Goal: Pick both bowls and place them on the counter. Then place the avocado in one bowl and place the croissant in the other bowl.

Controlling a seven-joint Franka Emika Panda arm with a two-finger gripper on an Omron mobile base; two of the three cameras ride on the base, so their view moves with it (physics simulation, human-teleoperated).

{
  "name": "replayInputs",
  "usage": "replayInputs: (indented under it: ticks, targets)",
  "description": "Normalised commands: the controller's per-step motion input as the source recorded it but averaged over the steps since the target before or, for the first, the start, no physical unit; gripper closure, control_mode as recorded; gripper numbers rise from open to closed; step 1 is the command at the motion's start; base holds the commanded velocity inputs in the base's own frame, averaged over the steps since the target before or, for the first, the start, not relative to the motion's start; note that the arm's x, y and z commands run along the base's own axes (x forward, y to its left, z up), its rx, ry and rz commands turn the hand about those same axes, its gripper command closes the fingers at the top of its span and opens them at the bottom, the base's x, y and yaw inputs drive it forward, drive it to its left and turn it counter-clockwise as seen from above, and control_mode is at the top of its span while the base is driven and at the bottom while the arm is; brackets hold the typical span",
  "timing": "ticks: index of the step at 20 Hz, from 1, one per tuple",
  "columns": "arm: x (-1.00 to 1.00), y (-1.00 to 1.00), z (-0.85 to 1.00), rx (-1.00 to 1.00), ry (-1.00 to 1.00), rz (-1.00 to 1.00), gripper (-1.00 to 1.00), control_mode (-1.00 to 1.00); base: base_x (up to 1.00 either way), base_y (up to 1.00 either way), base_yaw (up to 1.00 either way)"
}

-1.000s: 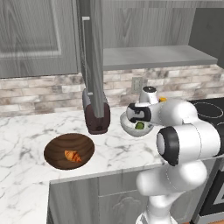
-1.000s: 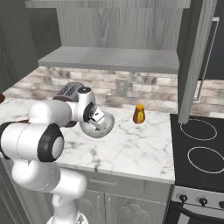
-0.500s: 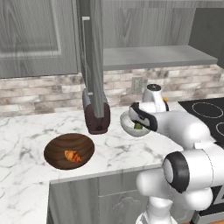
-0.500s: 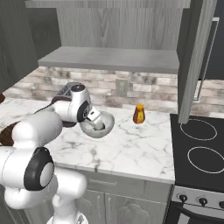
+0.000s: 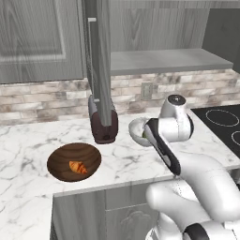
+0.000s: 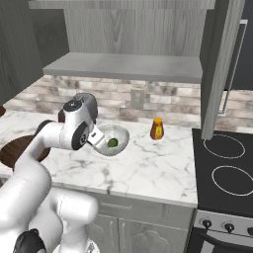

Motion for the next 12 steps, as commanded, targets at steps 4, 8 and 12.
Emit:
replayInputs:
  ticks: [4, 8, 12]
  targets:
    - [-0.80, 0.06, 0.31, -0.01, -0.06, 0.00, -1.00, -1.00, 0.00, 0.00, 0.00]
    - [-0.70, 0.04, 0.48, -0.02, -0.07, 0.00, -1.00, -1.00, 0.00, 0.00, 0.00]
    - [-0.68, 0.03, 0.45, -0.02, -0.06, 0.00, -1.00, -1.00, 0.00, 0.00, 0.00]
